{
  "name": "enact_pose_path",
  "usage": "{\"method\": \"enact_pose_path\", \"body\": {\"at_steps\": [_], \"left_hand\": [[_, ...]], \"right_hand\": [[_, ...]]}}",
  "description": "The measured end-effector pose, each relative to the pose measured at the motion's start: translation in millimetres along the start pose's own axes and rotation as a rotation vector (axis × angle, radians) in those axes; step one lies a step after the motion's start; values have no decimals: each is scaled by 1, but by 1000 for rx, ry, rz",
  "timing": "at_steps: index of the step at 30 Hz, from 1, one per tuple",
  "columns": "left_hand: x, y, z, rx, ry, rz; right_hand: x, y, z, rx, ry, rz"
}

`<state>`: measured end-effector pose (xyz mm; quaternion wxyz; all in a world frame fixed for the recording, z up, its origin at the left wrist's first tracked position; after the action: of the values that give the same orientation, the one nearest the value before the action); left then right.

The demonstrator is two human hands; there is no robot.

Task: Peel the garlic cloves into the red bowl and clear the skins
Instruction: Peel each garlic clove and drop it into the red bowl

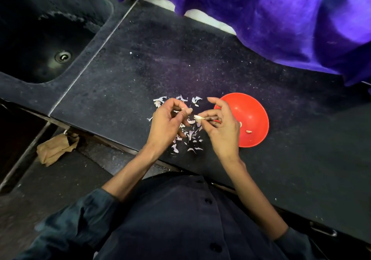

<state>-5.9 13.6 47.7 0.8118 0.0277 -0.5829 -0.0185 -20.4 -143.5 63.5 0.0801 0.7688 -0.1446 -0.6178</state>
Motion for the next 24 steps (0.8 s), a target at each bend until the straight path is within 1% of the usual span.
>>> {"method": "enact_pose_path", "body": {"at_steps": [4,8,12,17,24], "left_hand": [[-4,3,-3,-23,24,1],[-5,0,-3,-90,-8,-46],[2,-3,3,-149,-58,-66],[7,-2,6,-143,-76,-62],[13,-2,11,-108,-137,-178]], "right_hand": [[4,1,-1,27,-65,-146],[8,1,-1,22,-88,-183],[8,1,-2,6,-71,-187],[4,4,-3,-16,-28,-157],[1,6,-2,-9,5,-130]]}}
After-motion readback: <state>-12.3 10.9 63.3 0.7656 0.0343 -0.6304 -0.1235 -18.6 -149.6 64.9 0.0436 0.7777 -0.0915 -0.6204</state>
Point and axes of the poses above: each hand's wrist, its own z-axis away from the middle knuckle, its own y-axis out of the back of the hand, x = y × z, the point moved 7 cm from there along -z, towards the middle knuckle, and after that the axes turned 10 degrees about y, right-handed, at the moved point
